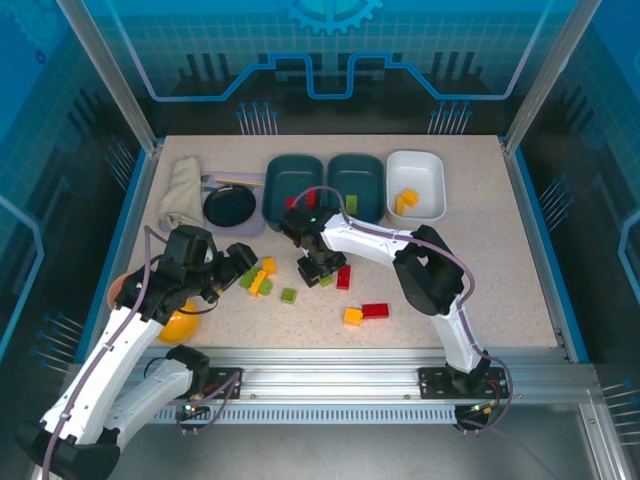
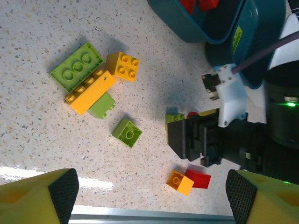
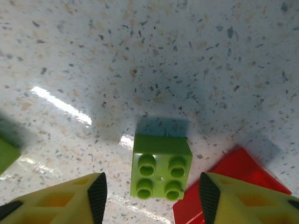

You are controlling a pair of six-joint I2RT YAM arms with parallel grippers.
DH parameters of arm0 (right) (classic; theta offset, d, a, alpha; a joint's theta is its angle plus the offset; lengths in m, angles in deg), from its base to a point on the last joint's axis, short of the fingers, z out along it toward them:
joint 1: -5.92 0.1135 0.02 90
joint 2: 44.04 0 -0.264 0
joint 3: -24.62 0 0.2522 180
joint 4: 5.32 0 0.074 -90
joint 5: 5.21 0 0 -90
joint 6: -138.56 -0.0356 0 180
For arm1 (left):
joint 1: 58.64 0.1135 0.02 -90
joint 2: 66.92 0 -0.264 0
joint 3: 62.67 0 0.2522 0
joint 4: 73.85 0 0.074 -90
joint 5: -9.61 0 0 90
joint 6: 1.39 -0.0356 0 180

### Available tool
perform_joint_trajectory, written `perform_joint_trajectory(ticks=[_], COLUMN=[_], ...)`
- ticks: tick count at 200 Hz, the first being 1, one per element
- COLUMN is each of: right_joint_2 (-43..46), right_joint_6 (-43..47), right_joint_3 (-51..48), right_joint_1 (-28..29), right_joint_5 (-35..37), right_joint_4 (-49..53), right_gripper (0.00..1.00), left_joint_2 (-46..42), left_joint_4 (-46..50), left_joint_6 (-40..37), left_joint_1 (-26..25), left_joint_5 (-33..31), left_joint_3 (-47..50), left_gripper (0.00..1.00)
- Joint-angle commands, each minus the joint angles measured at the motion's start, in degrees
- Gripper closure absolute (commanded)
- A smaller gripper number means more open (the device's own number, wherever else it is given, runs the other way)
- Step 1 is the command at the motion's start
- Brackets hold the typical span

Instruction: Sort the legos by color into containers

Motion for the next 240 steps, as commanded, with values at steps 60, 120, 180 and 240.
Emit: perform_joint_trajectory(ticks=[60,120,180,240], right_joint_2=[-2.2,9.5,0.7,-16.3], right_joint_6=[-0.8,-2.8,-4.2,-7.0], right_joint_3=[1.2,5.1,18.0,36.1], right_joint_1=[0.6,-7.5,-20.4,-23.1], right_joint_5=[1.6,5.0,8.6,11.9], right_joint_4=[1.2,2.3,6.8,13.5], right_gripper=[0.69,0.73,0.73,0.73], left_joint_2=[-0.4,6.8,22.8,32.4], left_joint_4=[-1.4,-9.5,-17.8,-21.2], left_joint_6=[1.1,-1.9,-5.7,-6.7], left_joint_1=[0.3,-0.3,-3.1,-3.7], left_joint_5=[3.2,7.3,7.8,8.6], left_joint_3=[2.1,-1.8,-12.9,-19.3], left_gripper=[0.14,0.14,0.13,0.13])
